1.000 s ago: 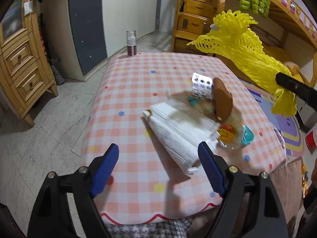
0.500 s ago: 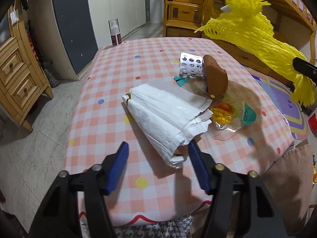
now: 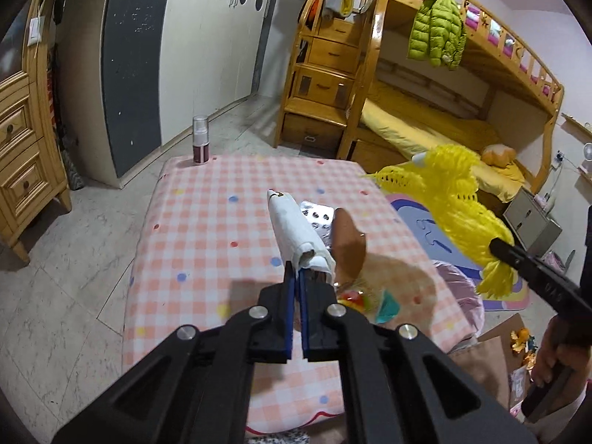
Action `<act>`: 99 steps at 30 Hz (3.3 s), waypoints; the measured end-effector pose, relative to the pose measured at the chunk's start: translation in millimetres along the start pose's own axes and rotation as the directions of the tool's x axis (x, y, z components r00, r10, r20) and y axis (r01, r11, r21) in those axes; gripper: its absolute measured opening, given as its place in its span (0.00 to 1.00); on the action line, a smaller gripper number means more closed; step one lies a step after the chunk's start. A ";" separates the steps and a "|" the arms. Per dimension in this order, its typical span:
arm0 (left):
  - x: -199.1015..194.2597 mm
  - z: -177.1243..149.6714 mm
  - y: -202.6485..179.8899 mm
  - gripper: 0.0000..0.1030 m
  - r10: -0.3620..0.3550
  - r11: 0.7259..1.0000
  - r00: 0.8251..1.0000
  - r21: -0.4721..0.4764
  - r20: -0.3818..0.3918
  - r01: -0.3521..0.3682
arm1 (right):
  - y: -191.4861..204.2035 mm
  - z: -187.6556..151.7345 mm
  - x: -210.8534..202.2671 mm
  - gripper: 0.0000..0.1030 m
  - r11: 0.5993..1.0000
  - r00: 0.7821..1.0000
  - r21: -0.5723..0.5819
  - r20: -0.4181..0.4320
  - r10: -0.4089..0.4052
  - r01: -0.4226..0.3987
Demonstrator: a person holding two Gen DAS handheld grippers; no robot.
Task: Collect trash
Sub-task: 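Grasp the white paper roll with the left tool while the right tool holds the yellow net, then carry net and paper roll to the bin and open both tools, then return both tools over the table and grasp the orange peel with the left tool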
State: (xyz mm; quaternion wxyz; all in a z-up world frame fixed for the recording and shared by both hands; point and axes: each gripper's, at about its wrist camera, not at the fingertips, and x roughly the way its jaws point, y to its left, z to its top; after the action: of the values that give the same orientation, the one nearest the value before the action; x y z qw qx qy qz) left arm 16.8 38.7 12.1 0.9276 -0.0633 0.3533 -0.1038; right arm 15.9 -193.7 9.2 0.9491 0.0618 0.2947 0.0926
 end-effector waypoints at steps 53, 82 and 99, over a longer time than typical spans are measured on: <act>204.4 -19.9 -311.5 0.57 -0.239 0.824 0.901 0.415 -0.363 0.386 | -265.2 -75.5 23.8 0.30 0.810 0.909 0.417 -0.238 -0.341 0.413; 71.1 -6.0 -150.3 0.64 -0.077 0.954 0.991 0.282 -0.107 0.105 | -106.2 -31.8 -39.2 0.50 0.948 0.972 0.218 -0.087 -0.219 0.233; 38.8 -30.4 -17.7 0.66 0.153 0.984 0.985 0.099 -0.083 -0.145 | 12.3 -20.3 5.3 0.45 0.997 0.993 -0.045 -0.097 -0.072 0.068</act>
State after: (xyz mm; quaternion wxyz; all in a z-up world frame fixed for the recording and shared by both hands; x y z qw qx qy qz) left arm 22.1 11.0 -32.0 0.9178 0.0113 0.3933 -0.0530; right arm 6.9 -179.3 -8.3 0.9370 0.0271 0.3414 0.0682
